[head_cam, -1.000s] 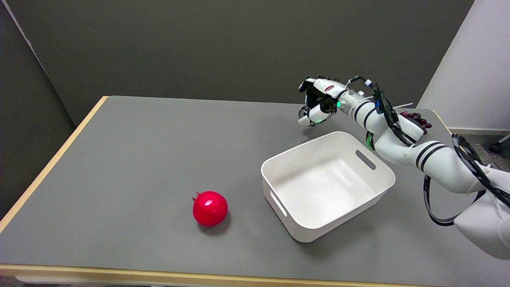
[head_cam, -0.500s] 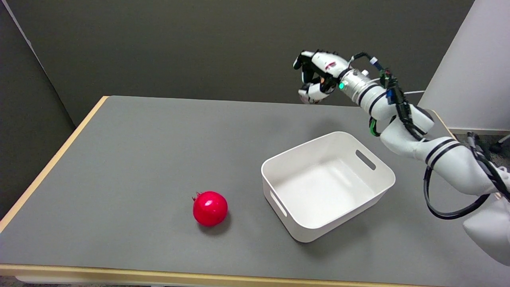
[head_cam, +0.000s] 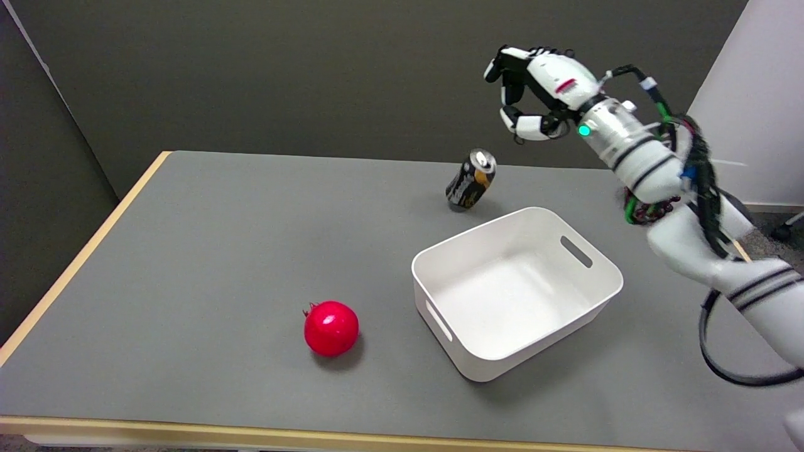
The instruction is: Pick up the black can.
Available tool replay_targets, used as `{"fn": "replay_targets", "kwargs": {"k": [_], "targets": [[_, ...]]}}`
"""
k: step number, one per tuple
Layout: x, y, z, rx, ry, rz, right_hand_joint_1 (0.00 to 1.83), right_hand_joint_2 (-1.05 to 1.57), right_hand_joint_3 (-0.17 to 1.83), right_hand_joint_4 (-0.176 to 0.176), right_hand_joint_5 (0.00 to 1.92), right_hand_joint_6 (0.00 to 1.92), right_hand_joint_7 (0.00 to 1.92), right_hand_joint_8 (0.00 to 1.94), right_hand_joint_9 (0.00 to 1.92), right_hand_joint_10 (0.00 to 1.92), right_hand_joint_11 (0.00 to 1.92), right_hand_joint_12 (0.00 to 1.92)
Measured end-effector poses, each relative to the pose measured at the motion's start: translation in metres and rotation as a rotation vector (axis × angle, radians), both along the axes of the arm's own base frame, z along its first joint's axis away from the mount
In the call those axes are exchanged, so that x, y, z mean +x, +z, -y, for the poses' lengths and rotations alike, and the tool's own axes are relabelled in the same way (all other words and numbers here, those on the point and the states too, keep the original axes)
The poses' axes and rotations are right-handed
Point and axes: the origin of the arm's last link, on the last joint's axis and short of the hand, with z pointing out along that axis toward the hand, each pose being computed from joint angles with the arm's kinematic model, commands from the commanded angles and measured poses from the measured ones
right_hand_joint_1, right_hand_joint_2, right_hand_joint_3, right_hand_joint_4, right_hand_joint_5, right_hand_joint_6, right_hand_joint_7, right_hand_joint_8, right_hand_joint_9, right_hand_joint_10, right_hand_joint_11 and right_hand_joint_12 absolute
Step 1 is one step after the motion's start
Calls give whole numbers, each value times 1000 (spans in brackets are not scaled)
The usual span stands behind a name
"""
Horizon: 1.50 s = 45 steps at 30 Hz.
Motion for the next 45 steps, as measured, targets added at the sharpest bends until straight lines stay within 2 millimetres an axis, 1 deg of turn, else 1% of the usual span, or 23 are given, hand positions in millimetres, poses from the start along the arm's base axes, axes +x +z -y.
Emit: {"fn": "replay_targets", "kwargs": {"k": [6, 10, 11, 13, 15, 16, 17, 18, 20, 22, 24, 26, 28, 30, 32, 34, 38, 40, 45], "targets": [[0, 1, -35, 20, 48, 23, 1338, 885, 683, -120, 388, 1061, 803, 1487, 727, 1354, 356, 1545], [-6, 2, -54, 25, 57, 42, 1336, 891, 678, -106, 386, 1042, 798, 1493, 722, 1355, 351, 1547], [-8, 2, -58, 24, 56, 47, 1334, 901, 657, -102, 388, 1017, 796, 1486, 724, 1347, 344, 1535], [-12, 2, -64, 23, 52, 54, 1322, 979, 504, -103, 372, 898, 775, 1454, 729, 1298, 319, 1440], [-15, 2, -68, 24, 47, 61, 1331, 982, 444, -111, 350, 850, 812, 1370, 699, 1315, 278, 1472], [-17, 2, -70, 24, 44, 65, 1163, 910, 583, -110, 328, 759, 780, 1241, 667, 1301, 248, 1454], [-18, 1, -71, 25, 41, 68, 912, 803, 804, -106, 301, 635, 725, 1069, 627, 1276, 213, 1419], [-19, 1, -72, 26, 37, 72, 799, 751, 877, -104, 271, 542, 662, 935, 575, 1239, 177, 1385], [-22, 0, -72, 31, 30, 81, 723, 707, 878, -101, 212, 423, 534, 728, 459, 1145, 107, 1325], [-24, -2, -71, 38, 23, 89, 636, 667, 908, -93, 157, 395, 404, 587, 321, 1003, 45, 1259], [-25, -3, -70, 43, 18, 94, 518, 635, 945, -84, 95, 372, 261, 487, 176, 833, -1, 1137], [-27, -5, -67, 47, 11, 100, 510, 606, 939, -77, 60, 339, 169, 424, 92, 755, -1, 1095], [-29, -6, -64, 51, 3, 105, 501, 565, 911, -77, 48, 185, 42, 285, -1, 536, -1, 1001], [-30, -7, -60, 54, -4, 110, 479, 555, 880, -82, 11, 146, 2, 201, -1, 356, -1, 963], [-32, -9, -54, 57, -13, 115, 468, 588, 796, -77, 0, 72, -1, 14, -1, 173, -1, 937], [-34, -11, -47, 61, -22, 120, 457, 560, 844, -85, -1, 47, -1, -1, -1, 112, -1, 913], [-39, -14, -30, 66, -46, 127, 464, 550, 850, -87, -1, 17, -1, -1, -1, 88, -1, 904], [-42, -16, -20, 67, -62, 130, 475, 550, 859, -87, -1, 17, -1, 13, -1, 105, -1, 917], [-53, -19, 4, 68, -107, 137, 502, 558, 852, -74, -1, 7, -1, 64, -1, 168, -1, 953]]}}
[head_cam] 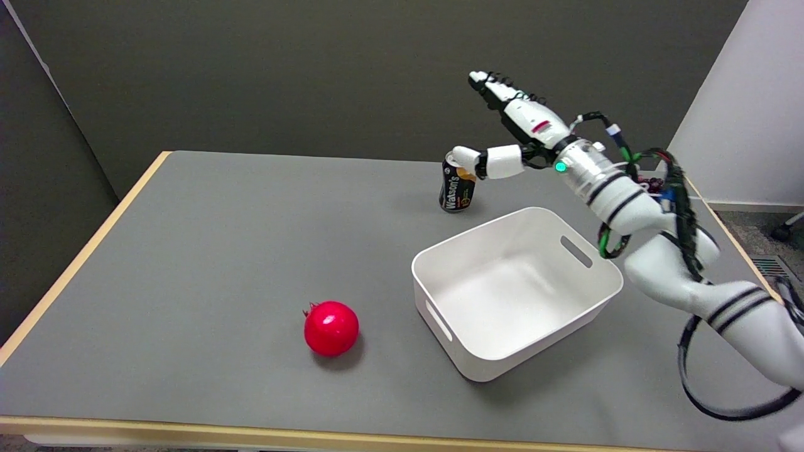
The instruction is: Pick up the black can.
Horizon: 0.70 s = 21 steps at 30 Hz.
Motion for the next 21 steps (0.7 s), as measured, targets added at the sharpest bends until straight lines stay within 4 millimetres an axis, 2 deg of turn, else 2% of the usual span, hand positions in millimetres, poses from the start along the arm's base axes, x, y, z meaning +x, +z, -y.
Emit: {"fn": "replay_targets", "kwargs": {"k": [10, 13, 16, 17, 19, 21], "targets": [[-22, -5, 44, 1, -89, 5, 504, 557, 858, -60, -1, 7, -1, 86, -1, 197, -1, 972], [-27, -8, 56, 5, -112, 4, 543, 566, 910, -56, -1, 53, 2, 58, -1, 192, -1, 916], [-31, -9, 66, 6, -131, 0, 502, 552, 868, -54, -1, 32, -1, 83, -1, 190, -1, 944], [-33, -9, 70, 4, -138, -1, 505, 552, 869, -57, -1, 36, -1, 75, -1, 173, -1, 926], [-35, -9, 74, 0, -149, -4, 533, 548, 884, -91, -1, 73, -1, -1, -1, -1, -1, 752], [-37, -9, 79, -5, -160, -5, 516, 546, 874, -105, -1, 79, -1, -1, -1, -1, -1, 608]]}}
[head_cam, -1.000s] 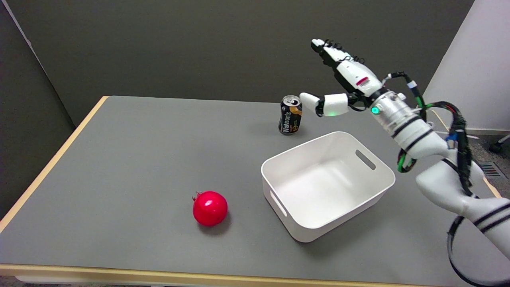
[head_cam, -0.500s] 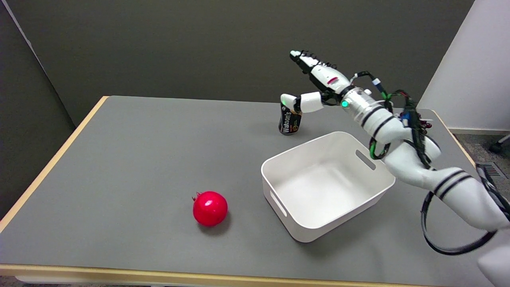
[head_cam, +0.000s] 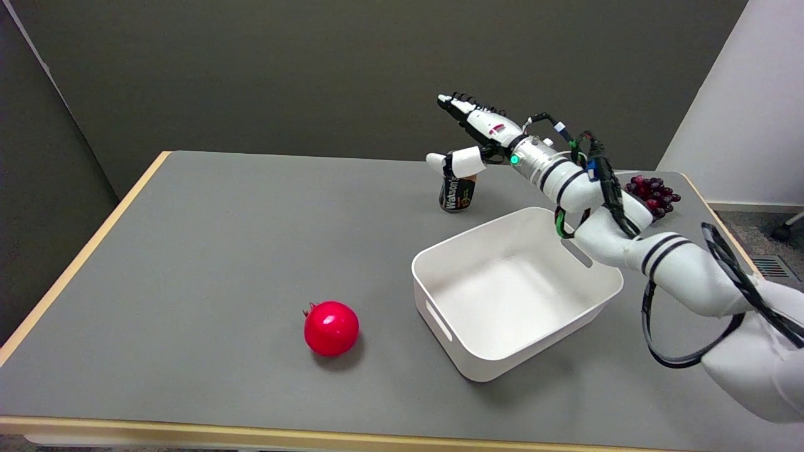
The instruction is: Pick up the black can.
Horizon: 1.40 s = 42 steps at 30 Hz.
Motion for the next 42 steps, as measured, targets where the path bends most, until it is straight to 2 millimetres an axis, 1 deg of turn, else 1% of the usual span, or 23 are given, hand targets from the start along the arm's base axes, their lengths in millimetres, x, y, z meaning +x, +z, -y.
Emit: {"fn": "replay_targets", "kwargs": {"k": [2, 7, 18, 24, 26, 28, 29, 30, 32, 33, 34, 37, 42], "targets": [[-3, 1, 5, -7, -12, -2, 506, 556, 864, -113, -1, 83, -1, -1, -1, -1, -1, 339], [-9, 6, 13, -30, -41, -7, 519, 559, 854, -129, -1, 82, -1, -1, -1, -1, -1, -1], [-23, 18, 18, -71, -93, -14, 534, 543, 838, -118, 2, 96, -1, -1, -1, -1, -1, -1], [-30, 21, 17, -80, -113, -17, 487, 571, 861, -115, 13, 71, -1, -1, -1, -1, -1, 21], [-32, 22, 17, -83, -117, -18, 489, 562, 849, -118, -1, 88, -1, -1, -1, -1, -1, 109], [-33, 22, 16, -83, -121, -19, 486, 598, 815, -113, -1, 157, -1, 26, -1, 4, -1, 381], [-34, 22, 16, -84, -123, -20, 486, 582, 846, -114, 8, 165, 7, 102, -1, 131, -1, 526], [-35, 23, 16, -84, -126, -20, 488, 550, 900, -116, 22, 163, 19, 211, -1, 320, -1, 689], [-37, 23, 15, -84, -129, -21, 516, 575, 938, -122, 51, 256, 115, 362, 50, 605, -1, 972], [-37, 23, 15, -84, -130, -22, 518, 589, 938, -122, 61, 284, 154, 383, 87, 666, -1, 1048], [-38, 23, 15, -84, -131, -22, 516, 604, 929, -120, 69, 304, 190, 382, 130, 695, 0, 1098], [-39, 23, 14, -82, -134, -24, 586, 670, 852, -124, 127, 345, 331, 392, 241, 826, 92, 1245], [-40, 21, 13, -77, -135, -26, 654, 691, 864, -131, 187, 404, 398, 444, 309, 906, 168, 1325]]}}
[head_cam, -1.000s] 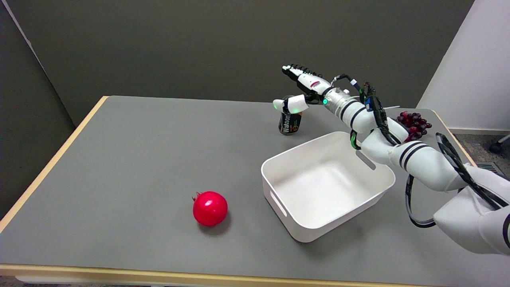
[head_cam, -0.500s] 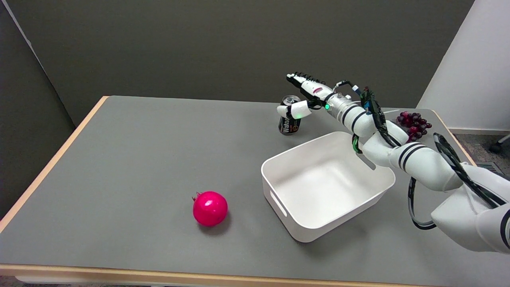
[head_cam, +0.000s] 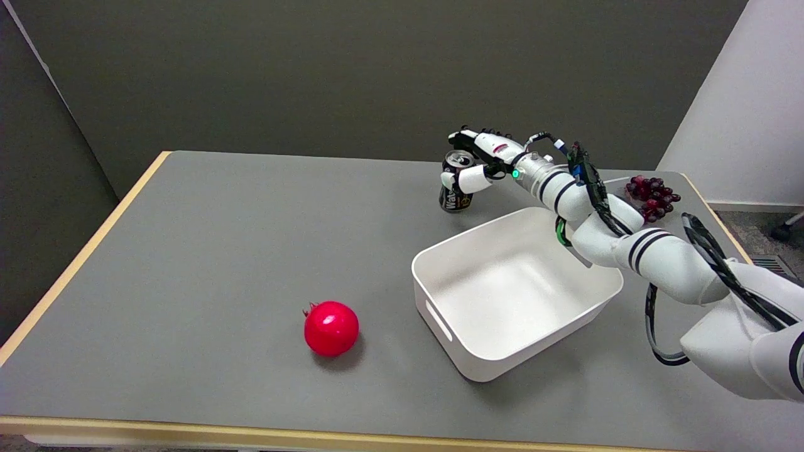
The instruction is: Pick up the black can.
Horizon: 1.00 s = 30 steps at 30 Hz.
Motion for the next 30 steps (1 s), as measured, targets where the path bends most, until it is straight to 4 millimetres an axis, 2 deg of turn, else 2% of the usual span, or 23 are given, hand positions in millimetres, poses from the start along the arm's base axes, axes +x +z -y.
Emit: {"fn": "replay_targets", "kwargs": {"k": [3, 5, 7, 8, 9, 10, 12, 18, 30], "targets": [[0, -1, 0, 4, 1, 0, 749, 698, 906, -134, 228, 479, 441, 506, 355, 941, 233, 1413], [0, -2, 0, 6, 2, 0, 828, 740, 898, -130, 299, 618, 517, 584, 414, 1020, 340, 1515], [0, -2, 0, 9, 3, 0, 834, 766, 877, -128, 325, 690, 547, 627, 435, 1031, 371, 1539], [0, -3, 0, 10, 4, 0, 850, 781, 872, -123, 348, 769, 578, 685, 461, 1057, 407, 1564], [0, -3, -1, 11, 4, 0, 902, 800, 884, -110, 398, 942, 649, 823, 523, 1136, 492, 1625], [0, -3, -1, 12, 5, 0, 978, 891, 749, -117, 431, 1162, 713, 987, 569, 1189, 549, 1671], [0, -4, -1, 14, 6, 1, 1169, 1224, 168, -176, 455, 1665, 815, 1340, 619, 1225, 589, 1722], [1, -5, -1, 20, 10, 1, 1191, 1225, 102, -176, 505, 1608, 867, 1280, 751, 1241, 651, 1670], [6, -3, -4, 24, 34, 12, 1190, 1227, 103, -176, 498, 1584, 869, 1309, 772, 1258, 670, 1673]]}}
